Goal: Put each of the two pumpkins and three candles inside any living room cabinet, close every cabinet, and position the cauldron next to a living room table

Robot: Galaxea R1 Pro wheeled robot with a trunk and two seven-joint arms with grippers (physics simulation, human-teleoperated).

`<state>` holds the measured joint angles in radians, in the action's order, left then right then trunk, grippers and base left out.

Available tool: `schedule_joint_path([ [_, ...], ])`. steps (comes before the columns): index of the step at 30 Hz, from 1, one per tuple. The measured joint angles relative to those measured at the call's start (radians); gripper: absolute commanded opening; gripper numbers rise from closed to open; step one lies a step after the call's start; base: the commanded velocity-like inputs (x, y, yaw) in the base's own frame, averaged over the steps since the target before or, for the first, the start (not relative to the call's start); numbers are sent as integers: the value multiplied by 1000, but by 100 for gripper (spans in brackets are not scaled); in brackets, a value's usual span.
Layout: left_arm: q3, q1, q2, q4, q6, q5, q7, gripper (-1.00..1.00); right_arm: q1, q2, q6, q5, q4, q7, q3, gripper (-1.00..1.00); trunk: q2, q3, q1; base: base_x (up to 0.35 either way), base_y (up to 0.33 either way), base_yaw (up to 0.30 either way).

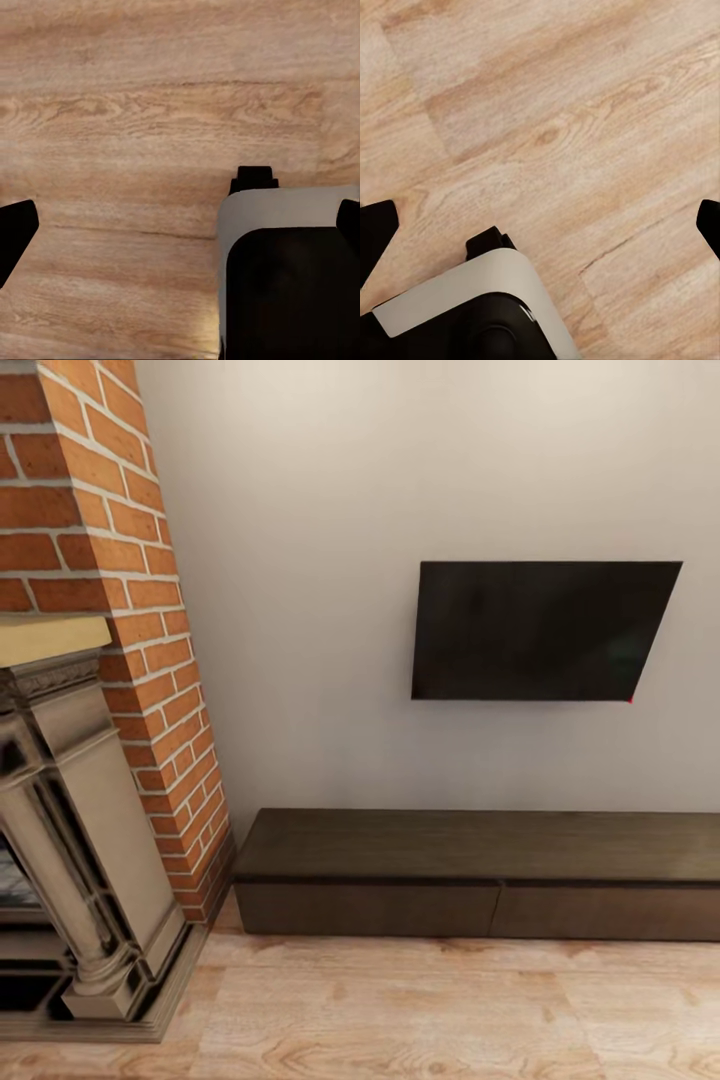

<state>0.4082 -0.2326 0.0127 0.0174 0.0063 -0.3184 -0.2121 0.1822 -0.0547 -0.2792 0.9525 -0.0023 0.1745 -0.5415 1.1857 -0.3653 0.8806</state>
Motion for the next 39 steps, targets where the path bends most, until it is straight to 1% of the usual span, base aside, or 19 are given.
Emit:
schedule_joint_path([
  [1,0,11,7,-1,-5,1,0,100,0,1,-1,1,2,-28,0,100,-7,3,-4,0,0,0],
  [2,1,15,10,-2,-8,2,0,100,0,1,-2,1,2,-39,0,100,-14,6,-8,0,0,0],
  [3,3,26,20,-2,-19,10,0,100,0,2,-2,2,3,-61,0,100,-21,9,-12,0,0,0],
  [6,8,49,30,-2,-45,47,0,100,0,6,0,4,4,-80,0,100,-42,19,-23,0,0,0],
  [8,9,65,32,-2,-52,65,0,100,0,20,5,4,4,-83,0,100,-56,25,-31,0,0,0],
  [9,9,69,32,-2,-53,68,0,100,0,26,6,4,4,-84,0,100,-63,28,-35,0,0,0],
  [12,11,83,33,-2,-57,76,0,100,0,62,10,3,4,-86,0,100,-84,38,-46,0,0,0],
  [15,11,97,35,-2,-57,78,0,100,0,75,11,4,4,-84,0,100,-105,47,-58,0,0,0],
  [20,13,107,37,-2,-58,81,-1,100,0,83,11,5,4,-82,1,100,-140,62,-77,0,0,-15],
  [25,19,110,44,-2,-60,86,-1,100,-2,86,22,6,4,-81,1,100,-175,73,-96,0,0,-89],
  [31,24,110,48,-2,-84,90,-1,100,-2,86,44,8,4,-80,2,100,-217,82,-119,0,0,-103],
  [39,26,111,43,-2,-87,89,-1,100,-2,85,45,9,5,-79,2,100,-273,95,-150,0,0,-98],
])
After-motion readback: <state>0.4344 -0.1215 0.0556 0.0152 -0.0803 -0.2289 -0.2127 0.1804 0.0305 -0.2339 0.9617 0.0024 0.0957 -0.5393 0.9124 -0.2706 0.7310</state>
